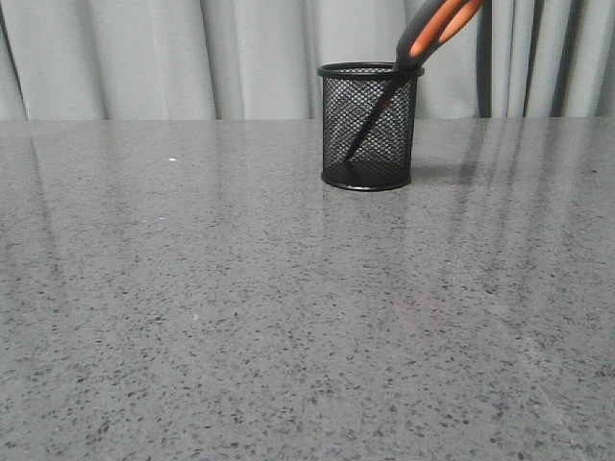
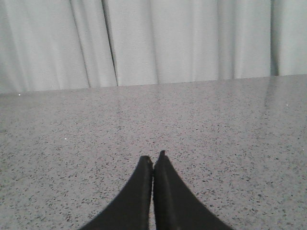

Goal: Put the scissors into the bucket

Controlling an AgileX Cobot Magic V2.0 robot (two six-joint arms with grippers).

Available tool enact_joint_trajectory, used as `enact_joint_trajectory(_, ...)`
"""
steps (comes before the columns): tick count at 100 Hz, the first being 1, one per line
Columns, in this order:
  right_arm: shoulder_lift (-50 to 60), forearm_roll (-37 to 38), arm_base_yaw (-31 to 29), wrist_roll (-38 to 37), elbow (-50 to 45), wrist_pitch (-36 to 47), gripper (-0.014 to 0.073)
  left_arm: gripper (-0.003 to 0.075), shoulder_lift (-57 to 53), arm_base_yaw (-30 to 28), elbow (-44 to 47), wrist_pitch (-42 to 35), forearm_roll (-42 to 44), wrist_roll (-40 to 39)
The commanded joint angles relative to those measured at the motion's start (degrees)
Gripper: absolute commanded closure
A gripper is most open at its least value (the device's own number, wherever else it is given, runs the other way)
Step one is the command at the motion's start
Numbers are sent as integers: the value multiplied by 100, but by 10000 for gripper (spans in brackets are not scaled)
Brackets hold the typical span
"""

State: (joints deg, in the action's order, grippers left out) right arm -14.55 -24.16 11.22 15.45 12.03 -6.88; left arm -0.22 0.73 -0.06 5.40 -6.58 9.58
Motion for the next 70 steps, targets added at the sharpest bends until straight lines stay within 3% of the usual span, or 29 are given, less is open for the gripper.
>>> enact_joint_trajectory(1, -21, -2, 4, 18, 158, 442, 659, 741, -143, 36, 159, -450, -4, -61)
enact_joint_trajectory(36, 120, 489, -320, -104, -285, 977, 659, 741, -143, 36, 159, -450, -4, -61)
enact_joint_trajectory(56, 1034, 1838, -825, -1023, -1132, 1027, 659, 741, -143, 36, 159, -450, -4, -61)
enact_joint_trajectory(64, 1403, 1890, -838, -1067, -1370, 949, 659, 741, -143, 36, 159, -450, -4, -61)
enact_joint_trajectory(70, 1668, 2089, -849, -1067, -1360, 334, 659, 741, -143, 36, 159, -450, -4, -61)
